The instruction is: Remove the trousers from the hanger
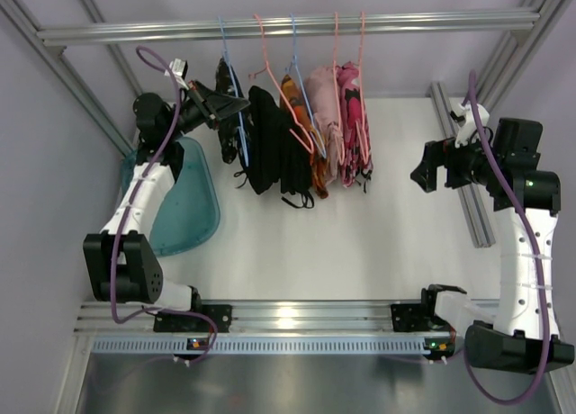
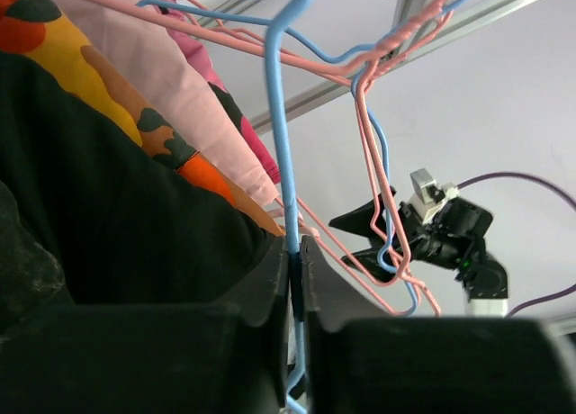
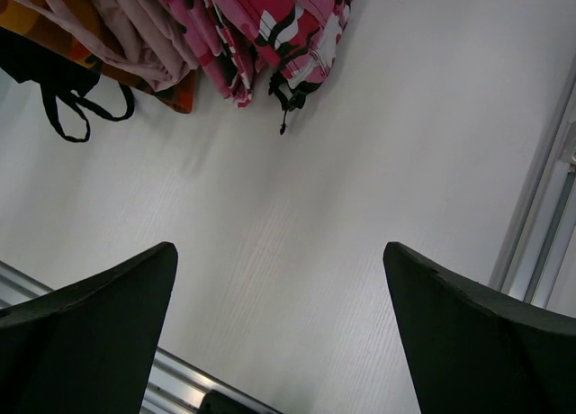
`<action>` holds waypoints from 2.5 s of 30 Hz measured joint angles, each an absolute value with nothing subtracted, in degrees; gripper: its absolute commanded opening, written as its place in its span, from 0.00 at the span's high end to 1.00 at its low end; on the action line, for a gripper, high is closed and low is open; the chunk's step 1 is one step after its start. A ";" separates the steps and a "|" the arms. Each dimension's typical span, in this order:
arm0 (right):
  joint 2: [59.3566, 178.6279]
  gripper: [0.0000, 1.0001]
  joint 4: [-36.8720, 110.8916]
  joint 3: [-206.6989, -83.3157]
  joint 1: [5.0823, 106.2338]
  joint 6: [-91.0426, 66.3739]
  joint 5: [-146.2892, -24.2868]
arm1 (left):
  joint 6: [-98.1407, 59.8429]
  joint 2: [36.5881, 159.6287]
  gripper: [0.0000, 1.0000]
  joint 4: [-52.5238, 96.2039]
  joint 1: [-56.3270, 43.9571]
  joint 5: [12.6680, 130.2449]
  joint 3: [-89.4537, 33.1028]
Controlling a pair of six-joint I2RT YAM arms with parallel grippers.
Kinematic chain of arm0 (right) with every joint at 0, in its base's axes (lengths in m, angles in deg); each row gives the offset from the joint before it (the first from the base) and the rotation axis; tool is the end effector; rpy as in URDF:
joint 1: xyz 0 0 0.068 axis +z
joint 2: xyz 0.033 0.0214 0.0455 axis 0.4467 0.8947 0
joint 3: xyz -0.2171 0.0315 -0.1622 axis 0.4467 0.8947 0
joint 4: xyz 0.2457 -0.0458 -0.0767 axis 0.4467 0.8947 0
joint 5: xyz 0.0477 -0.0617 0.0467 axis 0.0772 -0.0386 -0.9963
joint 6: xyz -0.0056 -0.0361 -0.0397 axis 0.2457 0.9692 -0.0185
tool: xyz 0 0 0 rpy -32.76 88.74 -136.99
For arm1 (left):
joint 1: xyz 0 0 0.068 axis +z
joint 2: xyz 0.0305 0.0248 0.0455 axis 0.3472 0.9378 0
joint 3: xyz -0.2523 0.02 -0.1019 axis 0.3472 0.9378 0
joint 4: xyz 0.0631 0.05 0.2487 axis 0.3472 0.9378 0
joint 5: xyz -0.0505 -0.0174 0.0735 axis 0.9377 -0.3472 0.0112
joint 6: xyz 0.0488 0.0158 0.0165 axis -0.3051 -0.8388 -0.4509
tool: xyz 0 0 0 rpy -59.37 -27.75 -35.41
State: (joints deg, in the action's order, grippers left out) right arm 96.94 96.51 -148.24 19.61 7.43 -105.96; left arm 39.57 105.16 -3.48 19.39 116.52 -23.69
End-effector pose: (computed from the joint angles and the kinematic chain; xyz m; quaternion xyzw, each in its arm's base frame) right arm 0.1754 -0.0043 0.4113 -0.1490 0.8731 0.1482 0.4399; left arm 0.3299 -0.0339 0.3916 -0.0297 0.6586 -0.6342 0.4039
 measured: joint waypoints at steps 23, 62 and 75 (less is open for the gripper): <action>97.77 0.01 95.57 -153.38 19.61 5.31 -109.98 | 48.54 105.90 1.00 -4.79 19.19 116.19 -32.49; 126.68 0.15 55.05 -180.44 67.81 -33.84 -115.27 | 32.62 66.32 1.00 17.00 19.19 115.88 -6.40; 137.42 0.18 49.39 -180.18 78.17 -42.05 -111.01 | 31.57 65.25 1.00 18.86 19.19 116.34 -7.60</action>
State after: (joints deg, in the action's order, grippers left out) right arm 137.42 49.39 -180.18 78.17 -42.05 -111.01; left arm 31.57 65.25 18.86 19.19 116.34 -7.60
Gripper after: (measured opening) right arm 0.836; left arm 0.047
